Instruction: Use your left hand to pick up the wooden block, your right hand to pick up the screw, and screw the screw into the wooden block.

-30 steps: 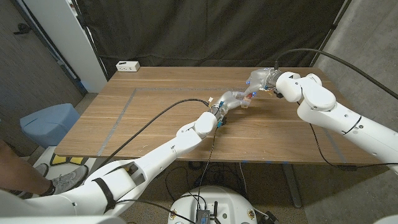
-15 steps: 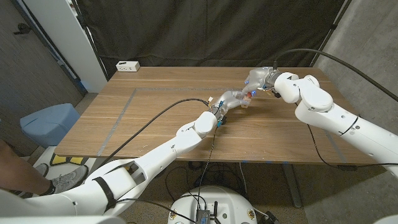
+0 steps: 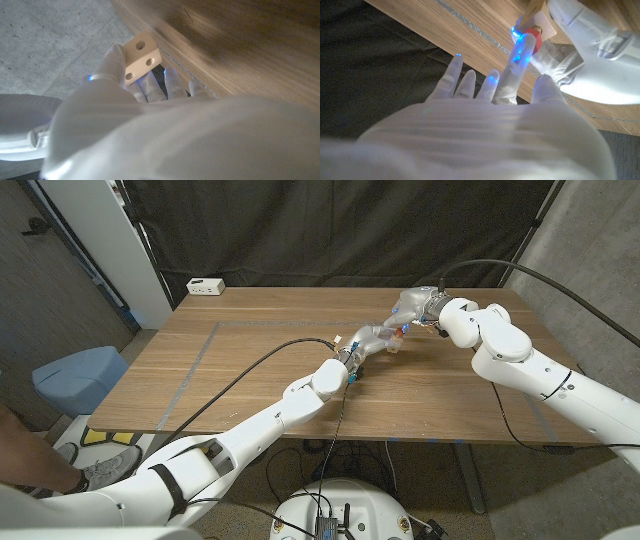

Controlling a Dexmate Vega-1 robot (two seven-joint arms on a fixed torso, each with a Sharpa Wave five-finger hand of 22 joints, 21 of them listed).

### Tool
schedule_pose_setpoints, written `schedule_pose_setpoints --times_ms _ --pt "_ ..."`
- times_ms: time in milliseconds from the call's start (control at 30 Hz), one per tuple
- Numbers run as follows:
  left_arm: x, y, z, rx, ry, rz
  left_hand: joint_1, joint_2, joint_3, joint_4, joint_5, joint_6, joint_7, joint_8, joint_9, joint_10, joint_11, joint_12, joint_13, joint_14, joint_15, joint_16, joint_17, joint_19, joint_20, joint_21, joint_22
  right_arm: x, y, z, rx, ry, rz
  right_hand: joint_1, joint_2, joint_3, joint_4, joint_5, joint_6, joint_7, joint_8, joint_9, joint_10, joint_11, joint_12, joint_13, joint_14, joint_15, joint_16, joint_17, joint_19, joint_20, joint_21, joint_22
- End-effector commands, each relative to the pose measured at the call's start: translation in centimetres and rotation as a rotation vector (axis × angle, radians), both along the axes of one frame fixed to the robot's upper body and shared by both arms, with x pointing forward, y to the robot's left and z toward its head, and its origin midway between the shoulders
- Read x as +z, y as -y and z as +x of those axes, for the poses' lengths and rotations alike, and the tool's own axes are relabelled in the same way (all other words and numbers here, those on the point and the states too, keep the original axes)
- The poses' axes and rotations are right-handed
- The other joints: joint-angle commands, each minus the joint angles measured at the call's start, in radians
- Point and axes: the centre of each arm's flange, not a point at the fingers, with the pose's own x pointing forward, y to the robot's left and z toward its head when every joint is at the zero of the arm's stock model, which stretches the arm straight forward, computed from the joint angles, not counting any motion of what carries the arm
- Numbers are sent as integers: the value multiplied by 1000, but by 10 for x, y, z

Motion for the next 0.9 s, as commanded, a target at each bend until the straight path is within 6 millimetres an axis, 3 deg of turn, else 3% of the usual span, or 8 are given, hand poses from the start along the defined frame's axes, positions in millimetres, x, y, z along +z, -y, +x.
schedule_pose_setpoints --times_ms 33,333,833,900 --pt "1 -1 1 -1 1 -1 -52 64 90 80 9 46 37 6 5 10 -5 68 105 14 -68 2 3 -2 5 6 4 4 1 -5 -12 -11 -12 -39 -9 -16 9 7 -33 4 -21 4 -17 19 -11 1 -14 -29 -12 3 -7 16 -1 2" --pt "-1 -2 1 -3 -3 -1 -54 65 93 79 9 44 37 5 5 8 -5 67 105 13 -66 2 4 -1 5 6 5 5 1 -8 -34 -35 -38 -75 -26 -34 16 13 -110 -1 -64 10 -54 26 -19 3 -38 -11 -25 3 -22 27 -4 1" --pt "-1 -2 -1 -4 0 -3 -56 65 95 78 9 42 39 4 5 6 -5 66 105 12 -65 3 4 -4 6 5 5 8 6 -15 -36 -61 -55 -46 -30 -26 -20 28 -360 -14 -140 55 -159 63 -24 9 -83 4 -33 3 -46 50 -4 1" --pt "-1 -1 -1 -7 1 -4 -57 64 95 78 9 43 37 4 5 6 -4 66 105 13 -65 3 4 -3 6 5 5 8 7 -16 -27 -74 -50 -37 -26 -23 -27 28 -400 -17 -152 61 -187 83 -27 10 -93 7 -34 4 -53 57 -5 1"
